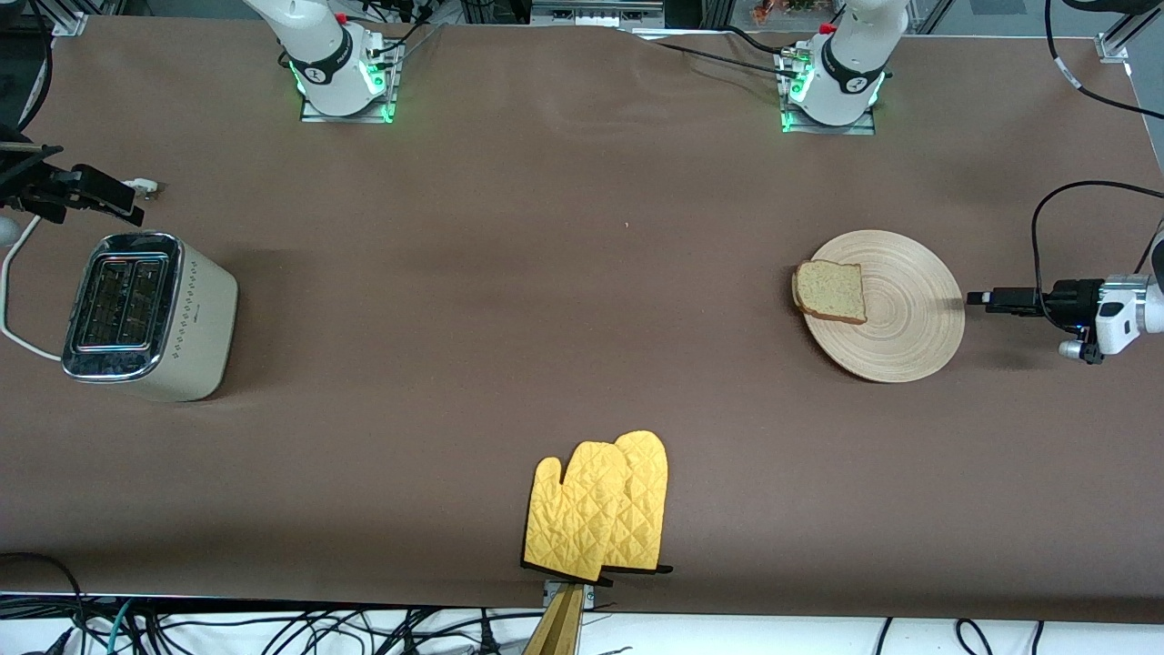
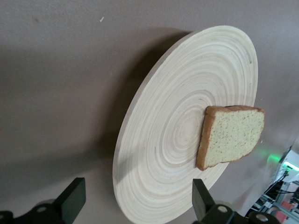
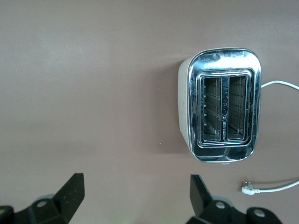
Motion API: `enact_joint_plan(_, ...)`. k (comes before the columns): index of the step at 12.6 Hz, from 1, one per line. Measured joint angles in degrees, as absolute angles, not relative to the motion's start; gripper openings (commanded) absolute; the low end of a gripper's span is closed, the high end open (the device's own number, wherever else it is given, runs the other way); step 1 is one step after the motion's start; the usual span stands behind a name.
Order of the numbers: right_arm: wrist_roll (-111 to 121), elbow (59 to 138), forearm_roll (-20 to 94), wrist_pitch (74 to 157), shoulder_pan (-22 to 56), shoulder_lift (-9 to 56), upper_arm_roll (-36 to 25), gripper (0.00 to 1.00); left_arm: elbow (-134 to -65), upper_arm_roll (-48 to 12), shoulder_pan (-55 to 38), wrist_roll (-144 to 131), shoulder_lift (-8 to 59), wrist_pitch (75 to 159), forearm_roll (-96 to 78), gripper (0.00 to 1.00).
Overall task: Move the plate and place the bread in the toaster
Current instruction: 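Push the wooden plate with bread toward the toaster using the left gripper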
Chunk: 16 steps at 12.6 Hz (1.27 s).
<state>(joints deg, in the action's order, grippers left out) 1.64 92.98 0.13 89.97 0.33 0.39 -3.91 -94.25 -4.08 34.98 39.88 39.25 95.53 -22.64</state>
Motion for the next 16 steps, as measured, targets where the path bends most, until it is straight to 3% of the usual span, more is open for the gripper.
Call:
enact_joint_plan(11,1.6,93.0,0.1,90.0,0.3,0.4,-3.9,1.00,-94.2,-4.6,34.9,39.9,43.7,96.7,-29.3,1.00)
enact_joint_plan(12,1.6,93.0,0.1,90.0,0.3,0.4,-3.9,1.00,-94.2,-4.7,34.9,39.9,44.2,97.0,-29.4,0.93)
enact_joint_plan(14,1.6,93.0,0.1,90.0,0.3,0.4,-3.9,1.00,-94.3,-4.8,34.9,41.3,45.0,97.1,-29.4,0.52)
enact_joint_plan(16,1.6,93.0,0.1,90.0,0.3,0.4,-3.9,1.00,-94.4,-4.7,34.9,45.2,45.7,97.1,-29.4,0.18)
